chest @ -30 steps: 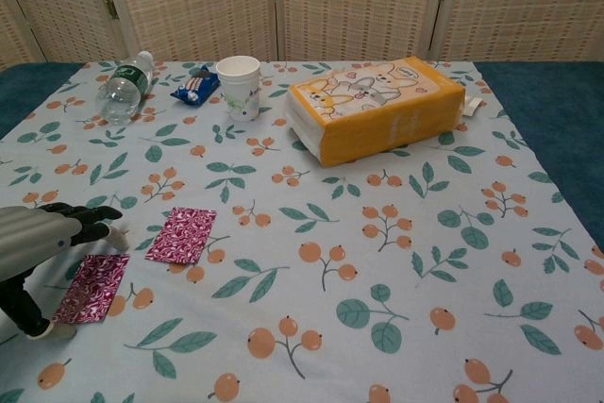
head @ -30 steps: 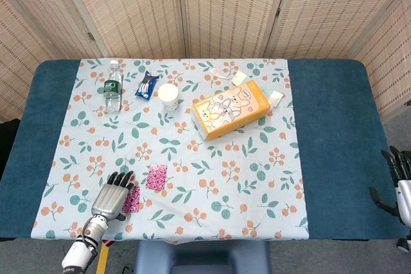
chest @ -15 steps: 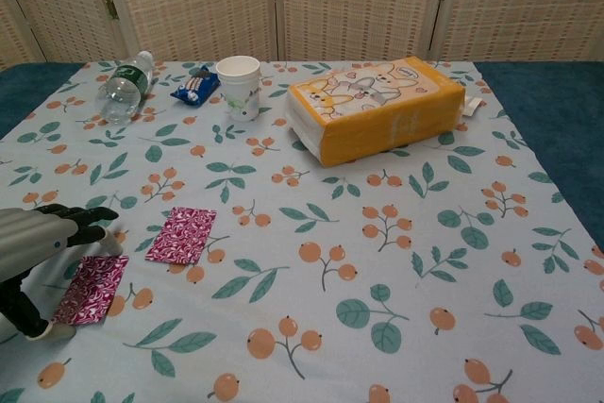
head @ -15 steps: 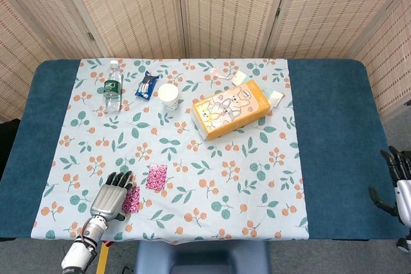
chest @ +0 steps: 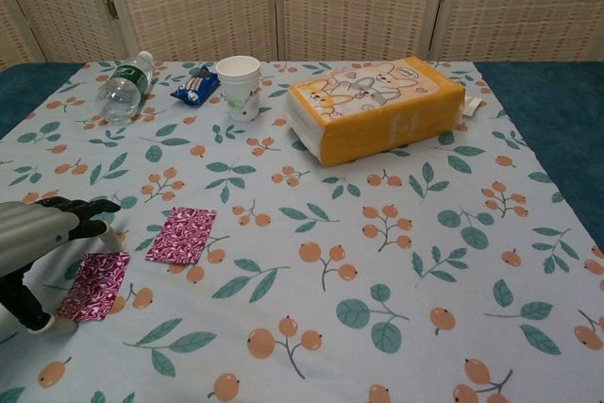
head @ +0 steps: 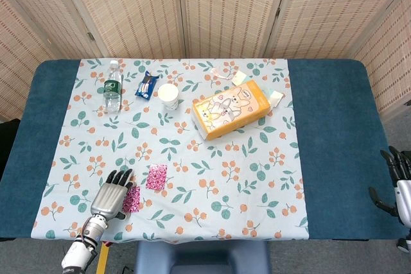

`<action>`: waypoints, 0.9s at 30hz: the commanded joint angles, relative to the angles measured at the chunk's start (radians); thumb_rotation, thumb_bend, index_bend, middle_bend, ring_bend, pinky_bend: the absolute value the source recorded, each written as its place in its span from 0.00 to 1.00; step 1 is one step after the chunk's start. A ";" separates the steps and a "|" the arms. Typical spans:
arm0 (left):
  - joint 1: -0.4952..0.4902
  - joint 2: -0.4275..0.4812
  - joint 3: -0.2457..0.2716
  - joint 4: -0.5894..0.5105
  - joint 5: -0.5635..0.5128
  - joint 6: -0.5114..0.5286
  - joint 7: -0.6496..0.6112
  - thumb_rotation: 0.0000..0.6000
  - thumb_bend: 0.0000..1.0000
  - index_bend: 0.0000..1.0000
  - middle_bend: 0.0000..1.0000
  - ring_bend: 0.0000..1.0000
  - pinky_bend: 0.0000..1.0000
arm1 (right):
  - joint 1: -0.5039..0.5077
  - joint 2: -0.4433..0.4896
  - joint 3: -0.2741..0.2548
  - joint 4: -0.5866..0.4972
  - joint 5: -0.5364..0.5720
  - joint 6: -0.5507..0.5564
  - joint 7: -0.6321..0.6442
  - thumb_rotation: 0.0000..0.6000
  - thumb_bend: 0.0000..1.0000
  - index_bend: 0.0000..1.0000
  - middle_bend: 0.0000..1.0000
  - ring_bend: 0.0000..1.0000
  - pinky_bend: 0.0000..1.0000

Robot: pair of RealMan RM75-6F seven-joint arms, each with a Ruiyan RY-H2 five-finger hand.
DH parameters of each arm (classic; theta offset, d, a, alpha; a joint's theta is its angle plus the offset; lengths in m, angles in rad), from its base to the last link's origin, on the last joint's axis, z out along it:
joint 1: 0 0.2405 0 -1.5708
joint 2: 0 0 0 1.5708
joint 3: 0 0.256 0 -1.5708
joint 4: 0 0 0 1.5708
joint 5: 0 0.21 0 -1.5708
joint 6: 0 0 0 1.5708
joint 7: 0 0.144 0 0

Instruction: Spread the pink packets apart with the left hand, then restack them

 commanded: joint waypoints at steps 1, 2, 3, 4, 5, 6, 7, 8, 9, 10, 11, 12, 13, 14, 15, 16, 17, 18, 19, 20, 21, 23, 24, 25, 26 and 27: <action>0.000 0.009 -0.003 -0.010 0.014 0.006 0.001 1.00 0.21 0.33 0.00 0.00 0.00 | -0.001 0.001 0.000 -0.001 0.000 0.001 -0.001 1.00 0.39 0.04 0.03 0.00 0.00; 0.000 0.012 -0.006 -0.014 0.019 0.009 0.002 1.00 0.21 0.33 0.00 0.00 0.00 | -0.001 0.001 0.000 -0.001 0.000 0.002 -0.001 1.00 0.39 0.04 0.03 0.00 0.00; -0.001 0.015 -0.009 -0.017 0.024 0.011 0.003 1.00 0.21 0.33 0.00 0.00 0.00 | -0.001 0.002 0.000 -0.002 0.000 0.003 -0.001 1.00 0.39 0.04 0.03 0.00 0.00; -0.004 0.019 -0.014 -0.021 0.028 0.012 0.007 1.00 0.21 0.33 0.00 0.00 0.00 | -0.002 0.002 0.000 -0.002 0.000 0.003 0.000 1.00 0.39 0.04 0.03 0.00 0.00; -0.007 0.021 -0.018 -0.025 0.029 0.013 0.011 1.00 0.21 0.33 0.00 0.00 0.00 | -0.002 0.002 0.000 -0.002 0.000 0.004 0.000 1.00 0.39 0.04 0.03 0.00 0.00; -0.011 0.024 -0.024 -0.029 0.030 0.013 0.015 1.00 0.21 0.33 0.00 0.00 0.00 | -0.003 0.002 0.000 -0.002 0.000 0.005 0.000 1.00 0.39 0.04 0.03 0.00 0.00; -0.015 0.028 -0.031 -0.036 0.030 0.013 0.020 1.00 0.21 0.33 0.00 0.00 0.00 | -0.004 0.002 0.000 -0.002 0.000 0.006 0.001 1.00 0.39 0.04 0.03 0.00 0.00; -0.019 0.030 -0.038 -0.041 0.030 0.013 0.024 1.00 0.21 0.33 0.00 0.00 0.00 | -0.005 0.002 0.000 -0.002 0.001 0.007 0.002 1.00 0.39 0.04 0.03 0.00 0.00; -0.024 0.032 -0.045 -0.047 0.030 0.014 0.028 1.00 0.21 0.33 0.00 0.00 0.00 | -0.005 0.002 0.000 -0.001 0.001 0.007 0.003 1.00 0.39 0.04 0.03 0.00 0.00; -0.031 0.033 -0.055 -0.054 0.029 0.013 0.034 1.00 0.21 0.33 0.00 0.00 0.00 | -0.006 0.002 0.000 -0.001 0.002 0.008 0.003 1.00 0.39 0.04 0.03 0.00 0.00; -0.036 0.034 -0.063 -0.060 0.028 0.012 0.039 1.00 0.21 0.33 0.00 0.00 0.00 | -0.007 0.002 0.000 -0.001 0.002 0.009 0.004 1.00 0.39 0.04 0.03 0.00 0.00; -0.043 0.032 -0.071 -0.064 0.026 0.009 0.045 1.00 0.21 0.33 0.00 0.00 0.00 | -0.008 0.002 0.000 0.000 0.002 0.010 0.004 1.00 0.39 0.04 0.03 0.00 0.00; -0.051 0.029 -0.079 -0.067 0.021 0.005 0.052 1.00 0.21 0.33 0.00 0.00 0.00 | -0.008 0.003 0.000 0.000 0.003 0.010 0.005 1.00 0.39 0.04 0.03 0.00 0.00; -0.063 0.024 -0.092 -0.070 0.007 -0.004 0.064 1.00 0.21 0.33 0.00 0.00 0.00 | -0.008 0.002 0.000 0.001 0.003 0.010 0.006 1.00 0.39 0.04 0.03 0.00 0.00; -0.073 0.019 -0.102 -0.071 -0.005 -0.012 0.073 1.00 0.21 0.33 0.00 0.00 0.00 | -0.008 0.002 0.000 0.001 0.003 0.009 0.006 1.00 0.39 0.04 0.03 0.00 0.00; -0.084 0.013 -0.113 -0.069 -0.020 -0.020 0.082 1.00 0.21 0.33 0.00 0.00 0.00 | -0.008 0.002 0.000 0.001 0.003 0.009 0.007 1.00 0.39 0.04 0.03 0.00 0.00; -0.099 0.003 -0.127 -0.066 -0.044 -0.031 0.096 1.00 0.21 0.33 0.00 0.00 0.00 | -0.008 0.002 0.000 0.002 0.003 0.010 0.008 1.00 0.39 0.04 0.03 0.00 0.00; -0.110 -0.005 -0.138 -0.064 -0.063 -0.039 0.105 1.00 0.21 0.33 0.00 0.00 0.00 | -0.008 0.002 0.000 0.002 0.003 0.010 0.009 1.00 0.39 0.04 0.03 0.00 0.00; -0.122 -0.014 -0.148 -0.060 -0.081 -0.045 0.114 1.00 0.21 0.32 0.00 0.00 0.00 | -0.009 0.002 0.000 0.002 0.003 0.010 0.009 1.00 0.39 0.04 0.03 0.00 0.00; -0.136 -0.026 -0.160 -0.054 -0.107 -0.053 0.129 1.00 0.21 0.32 0.00 0.00 0.00 | -0.009 0.002 0.000 0.003 0.003 0.010 0.009 1.00 0.39 0.04 0.03 0.00 0.00; -0.148 -0.035 -0.168 -0.049 -0.127 -0.060 0.139 1.00 0.21 0.32 0.00 0.00 0.00 | -0.009 0.002 0.000 0.003 0.004 0.010 0.009 1.00 0.39 0.04 0.03 0.00 0.00; -0.172 -0.056 -0.184 -0.034 -0.175 -0.074 0.159 1.00 0.21 0.32 0.00 0.00 0.00 | -0.010 0.002 0.000 0.003 0.004 0.010 0.010 1.00 0.39 0.04 0.03 0.00 0.00; -0.181 -0.065 -0.189 -0.027 -0.195 -0.077 0.167 1.00 0.21 0.32 0.00 0.00 0.00 | -0.011 0.002 0.000 0.003 0.005 0.011 0.010 1.00 0.39 0.04 0.03 0.00 0.00; -0.190 -0.074 -0.195 -0.019 -0.214 -0.080 0.173 1.00 0.21 0.32 0.00 0.00 0.00 | -0.012 0.002 0.000 0.004 0.006 0.011 0.010 1.00 0.39 0.04 0.03 0.00 0.00; -0.201 -0.086 -0.200 -0.011 -0.238 -0.082 0.180 1.00 0.21 0.32 0.00 0.00 0.00 | -0.013 0.002 0.000 0.004 0.007 0.011 0.011 1.00 0.39 0.04 0.03 0.00 0.00; -0.208 -0.094 -0.204 -0.005 -0.254 -0.084 0.185 1.00 0.21 0.31 0.00 0.00 0.00 | -0.013 0.002 0.000 0.005 0.008 0.010 0.011 1.00 0.39 0.04 0.03 0.00 0.00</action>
